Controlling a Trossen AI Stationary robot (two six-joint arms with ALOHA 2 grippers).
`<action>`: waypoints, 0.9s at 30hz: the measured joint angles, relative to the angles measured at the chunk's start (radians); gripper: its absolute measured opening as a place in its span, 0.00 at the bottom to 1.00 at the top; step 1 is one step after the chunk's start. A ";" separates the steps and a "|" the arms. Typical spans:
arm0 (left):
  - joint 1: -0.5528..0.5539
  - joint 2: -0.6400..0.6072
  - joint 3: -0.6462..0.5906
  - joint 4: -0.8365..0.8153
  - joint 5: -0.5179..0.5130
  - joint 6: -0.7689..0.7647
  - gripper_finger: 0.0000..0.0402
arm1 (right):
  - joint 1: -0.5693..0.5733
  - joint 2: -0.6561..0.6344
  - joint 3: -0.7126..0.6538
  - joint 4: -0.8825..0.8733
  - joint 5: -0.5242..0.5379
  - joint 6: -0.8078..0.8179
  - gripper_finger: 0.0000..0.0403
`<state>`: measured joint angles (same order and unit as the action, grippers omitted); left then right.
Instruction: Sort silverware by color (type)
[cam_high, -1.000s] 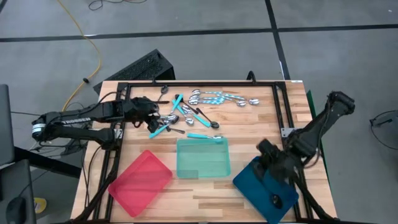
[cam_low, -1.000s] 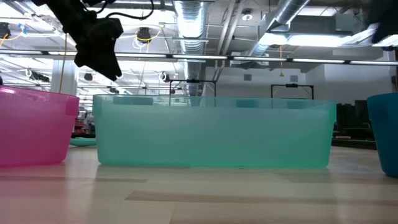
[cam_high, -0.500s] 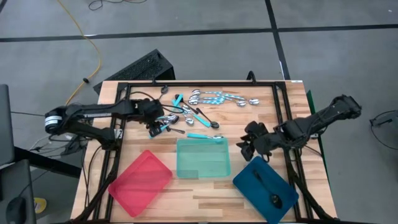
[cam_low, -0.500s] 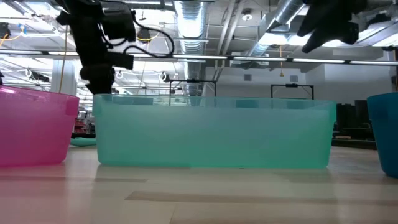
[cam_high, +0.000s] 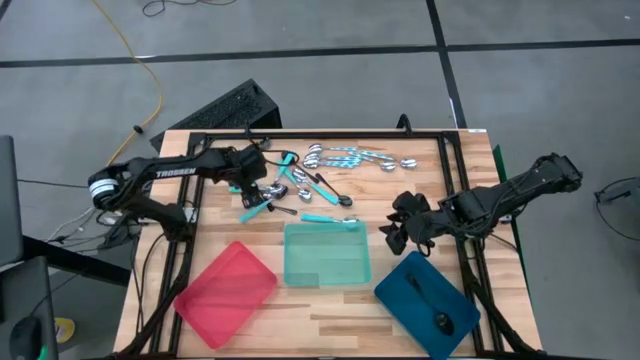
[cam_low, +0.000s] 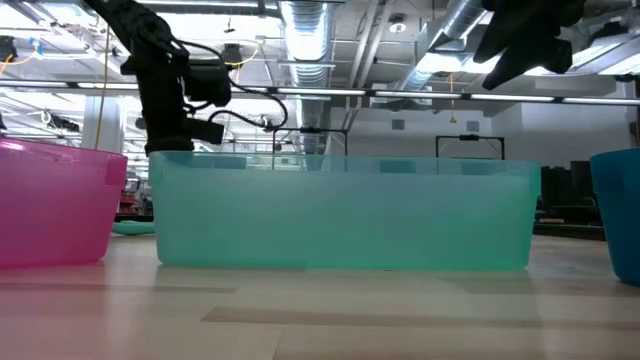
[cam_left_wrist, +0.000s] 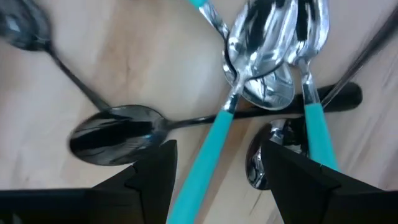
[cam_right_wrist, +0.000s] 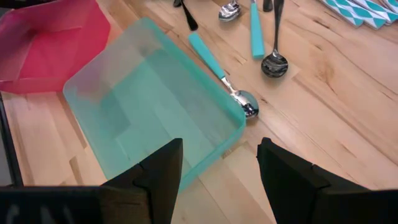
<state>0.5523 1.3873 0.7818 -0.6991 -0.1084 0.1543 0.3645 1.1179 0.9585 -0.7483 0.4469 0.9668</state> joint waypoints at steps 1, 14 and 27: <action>0.000 0.012 0.000 0.000 0.001 0.002 0.55 | 0.000 0.000 0.000 0.000 0.000 0.000 0.57; 0.028 0.180 0.003 0.059 0.002 0.074 0.55 | 0.000 0.000 0.000 -0.001 0.000 0.004 0.57; 0.031 0.209 0.000 0.060 0.002 0.025 0.10 | 0.000 0.000 0.000 -0.002 0.000 0.004 0.57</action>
<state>0.5831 1.5959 0.7817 -0.6392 -0.1065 0.1788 0.3645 1.1179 0.9585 -0.7502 0.4465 0.9703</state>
